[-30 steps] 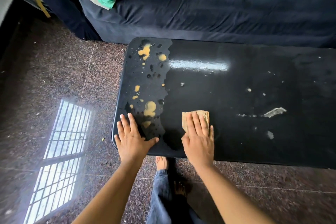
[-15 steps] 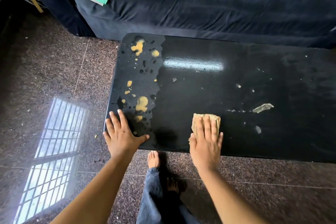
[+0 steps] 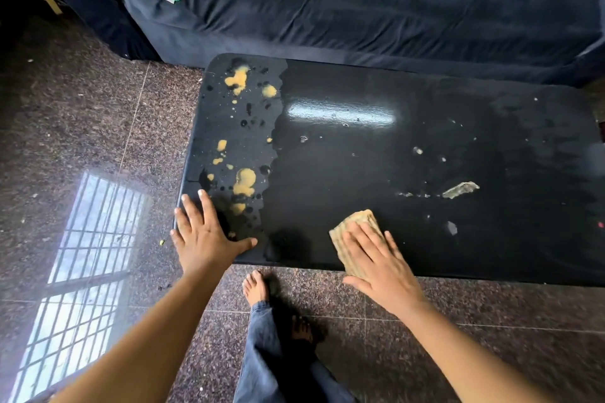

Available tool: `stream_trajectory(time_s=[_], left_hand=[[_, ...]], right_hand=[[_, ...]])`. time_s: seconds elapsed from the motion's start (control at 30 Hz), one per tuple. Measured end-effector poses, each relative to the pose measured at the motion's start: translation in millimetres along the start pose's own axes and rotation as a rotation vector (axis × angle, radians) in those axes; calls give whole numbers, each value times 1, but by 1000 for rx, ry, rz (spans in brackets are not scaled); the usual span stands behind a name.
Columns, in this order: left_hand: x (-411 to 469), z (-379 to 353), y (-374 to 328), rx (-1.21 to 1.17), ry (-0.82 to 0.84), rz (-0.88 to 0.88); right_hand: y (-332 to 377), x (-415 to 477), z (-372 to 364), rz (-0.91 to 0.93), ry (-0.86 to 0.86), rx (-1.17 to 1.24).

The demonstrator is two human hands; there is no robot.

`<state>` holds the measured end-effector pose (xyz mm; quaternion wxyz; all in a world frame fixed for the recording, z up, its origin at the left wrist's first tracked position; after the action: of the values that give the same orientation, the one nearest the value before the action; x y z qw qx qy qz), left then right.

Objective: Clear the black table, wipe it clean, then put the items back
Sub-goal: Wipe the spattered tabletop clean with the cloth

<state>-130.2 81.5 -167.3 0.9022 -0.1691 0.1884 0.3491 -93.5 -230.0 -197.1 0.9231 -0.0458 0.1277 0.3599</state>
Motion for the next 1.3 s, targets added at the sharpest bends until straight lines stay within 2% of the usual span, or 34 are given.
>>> stream_trajectory(time_s=[0.17, 0.3, 0.4, 0.53, 0.63, 0.73, 0.87, 0.93, 1.1, 1.2, 1.3], left_hand=[[4, 11, 23, -232, -139, 10], [15, 6, 49, -322, -113, 56], [16, -4, 59, -363, -40, 45], [15, -4, 65, -528, -24, 77], [13, 3, 70, -868, 4, 185], [14, 11, 77, -1134, 38, 232], [13, 14, 82, -1227, 71, 218], [12, 14, 85, -1247, 110, 219], [19, 13, 93, -1294, 238, 258], [22, 12, 95, -1358, 277, 287], [29, 16, 100, -1397, 307, 310]], right_hand=[[45, 19, 6, -160, -55, 78], [104, 55, 18, -131, -80, 127], [124, 72, 22, -49, -58, 148], [94, 56, 25, 111, -73, 79], [86, 52, 20, 167, -44, 45], [123, 77, 22, 242, -54, 42], [162, 110, 36, 295, -59, 55], [159, 105, 37, 306, -64, 60], [144, 83, 27, 477, -103, -9], [178, 102, 33, 587, -130, -47], [225, 133, 49, 615, -176, -56]])
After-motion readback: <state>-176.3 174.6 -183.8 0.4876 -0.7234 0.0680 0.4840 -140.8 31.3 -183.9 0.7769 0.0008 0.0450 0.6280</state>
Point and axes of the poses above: each hand's wrist, its own x-axis towards the middle knuckle, its own z-axis out of the back of the hand, y = z × x, the point moved 6 cm from there along x, towards the middle knuckle, and after that the axes turned 1 degree about -y, right-handed, at the moved point
